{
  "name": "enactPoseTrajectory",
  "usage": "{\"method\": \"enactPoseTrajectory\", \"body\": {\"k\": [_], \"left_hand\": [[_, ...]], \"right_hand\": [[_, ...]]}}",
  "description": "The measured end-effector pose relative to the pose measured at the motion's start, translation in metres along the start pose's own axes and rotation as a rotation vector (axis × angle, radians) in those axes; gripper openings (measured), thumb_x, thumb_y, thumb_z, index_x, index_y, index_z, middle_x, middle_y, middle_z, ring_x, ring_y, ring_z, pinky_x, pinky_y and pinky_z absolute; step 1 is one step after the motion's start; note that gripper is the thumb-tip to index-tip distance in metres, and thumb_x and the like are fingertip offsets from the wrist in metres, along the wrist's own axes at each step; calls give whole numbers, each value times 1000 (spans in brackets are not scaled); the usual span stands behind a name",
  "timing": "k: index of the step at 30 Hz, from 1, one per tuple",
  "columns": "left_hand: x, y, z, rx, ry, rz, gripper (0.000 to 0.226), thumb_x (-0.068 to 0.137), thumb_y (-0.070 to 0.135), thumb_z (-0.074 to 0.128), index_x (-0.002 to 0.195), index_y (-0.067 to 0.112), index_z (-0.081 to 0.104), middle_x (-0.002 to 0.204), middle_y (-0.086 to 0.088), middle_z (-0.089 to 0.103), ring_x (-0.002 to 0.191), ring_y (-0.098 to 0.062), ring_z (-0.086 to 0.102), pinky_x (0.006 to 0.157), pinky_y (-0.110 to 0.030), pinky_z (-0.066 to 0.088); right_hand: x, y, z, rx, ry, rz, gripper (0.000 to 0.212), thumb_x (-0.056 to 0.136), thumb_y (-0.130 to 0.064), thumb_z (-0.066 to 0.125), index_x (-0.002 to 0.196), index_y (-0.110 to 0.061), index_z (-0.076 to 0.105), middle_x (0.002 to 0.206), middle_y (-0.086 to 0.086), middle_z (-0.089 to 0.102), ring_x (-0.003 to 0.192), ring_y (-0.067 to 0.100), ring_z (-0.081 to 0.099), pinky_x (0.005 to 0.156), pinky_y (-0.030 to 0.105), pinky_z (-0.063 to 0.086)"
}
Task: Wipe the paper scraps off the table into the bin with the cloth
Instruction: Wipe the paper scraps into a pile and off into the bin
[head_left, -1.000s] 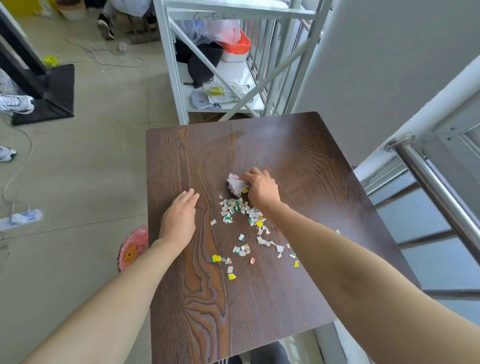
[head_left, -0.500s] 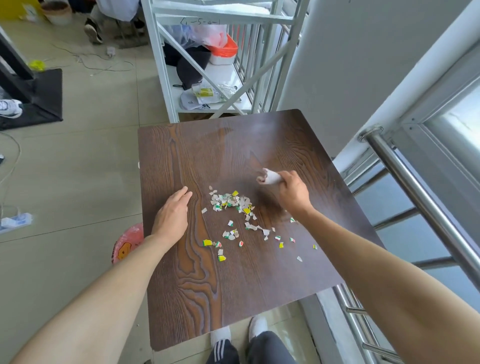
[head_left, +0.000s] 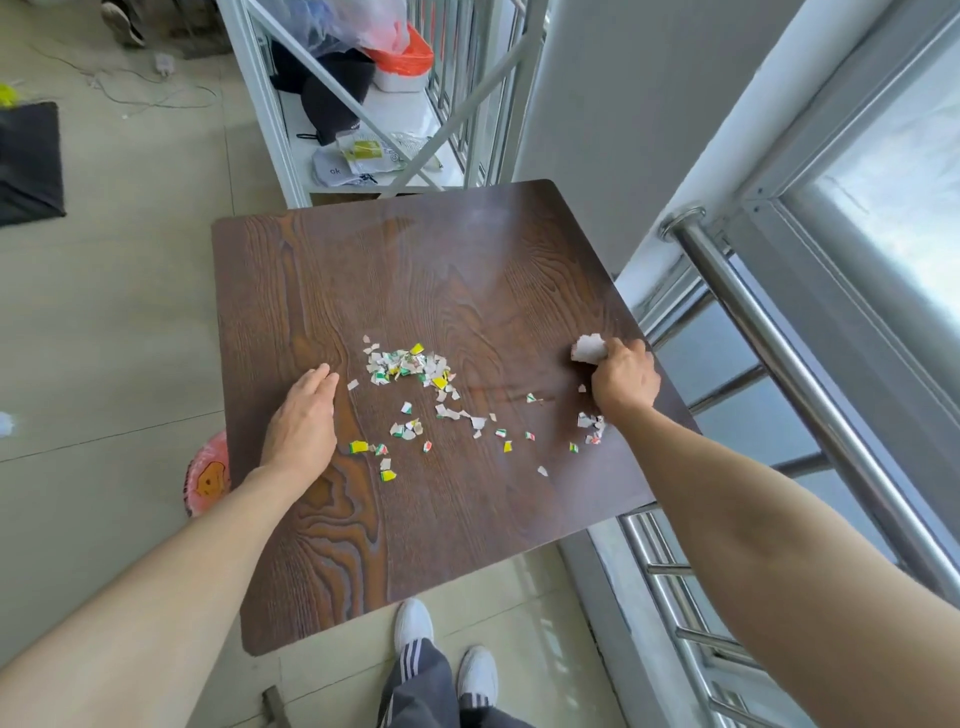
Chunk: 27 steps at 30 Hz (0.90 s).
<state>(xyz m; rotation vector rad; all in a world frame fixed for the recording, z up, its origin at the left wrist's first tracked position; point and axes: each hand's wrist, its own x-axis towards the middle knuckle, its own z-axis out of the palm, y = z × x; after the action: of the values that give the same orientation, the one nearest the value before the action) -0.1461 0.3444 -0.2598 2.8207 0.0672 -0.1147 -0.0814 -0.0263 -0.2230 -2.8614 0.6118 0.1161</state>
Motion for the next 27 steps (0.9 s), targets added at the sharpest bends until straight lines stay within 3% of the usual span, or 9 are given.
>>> {"method": "enactPoseTrajectory", "body": {"k": [6, 11, 18, 21, 27], "left_hand": [[1, -3, 1, -24, 36, 6, 52, 91, -8, 42, 142, 5, 40, 152, -8, 36, 141, -24, 31, 115, -39, 29], [1, 1, 7, -40, 59, 3, 55, 87, -13, 41, 140, 0, 41, 151, -13, 36, 141, -26, 31, 116, -36, 26], [0, 3, 4, -23, 37, -5, 62, 85, -16, 43, 143, 2, 36, 154, -11, 31, 143, -24, 27, 117, -35, 24], [-1, 1, 2, -27, 24, 11, 64, 84, -17, 42, 144, 3, 35, 154, -9, 30, 144, -23, 26, 117, -35, 24], [-2, -2, 0, -50, 11, 18, 66, 83, -18, 39, 144, 7, 36, 155, -6, 30, 144, -20, 26, 117, -34, 24]], "right_hand": [[-33, -14, 28, 197, 54, 7, 46, 82, 0, 45, 126, -11, 55, 120, 16, 51, 106, 39, 54, 85, 42, 46], [-74, -61, 48, 286, 3, -55, 50, 78, 1, 49, 126, -13, 55, 114, 12, 53, 97, 36, 58, 80, 41, 47], [-98, -115, 54, 422, -142, -236, 39, 85, 1, 43, 117, -8, 63, 109, 14, 57, 98, 36, 59, 80, 39, 45], [-87, -110, 45, 443, -170, -304, 39, 85, 0, 45, 117, -10, 65, 108, 15, 59, 100, 35, 60, 84, 36, 47], [-48, -37, 11, 266, -31, -342, 26, 87, -17, 56, 109, -19, 68, 104, 9, 59, 103, 30, 58, 79, 36, 49]]}}
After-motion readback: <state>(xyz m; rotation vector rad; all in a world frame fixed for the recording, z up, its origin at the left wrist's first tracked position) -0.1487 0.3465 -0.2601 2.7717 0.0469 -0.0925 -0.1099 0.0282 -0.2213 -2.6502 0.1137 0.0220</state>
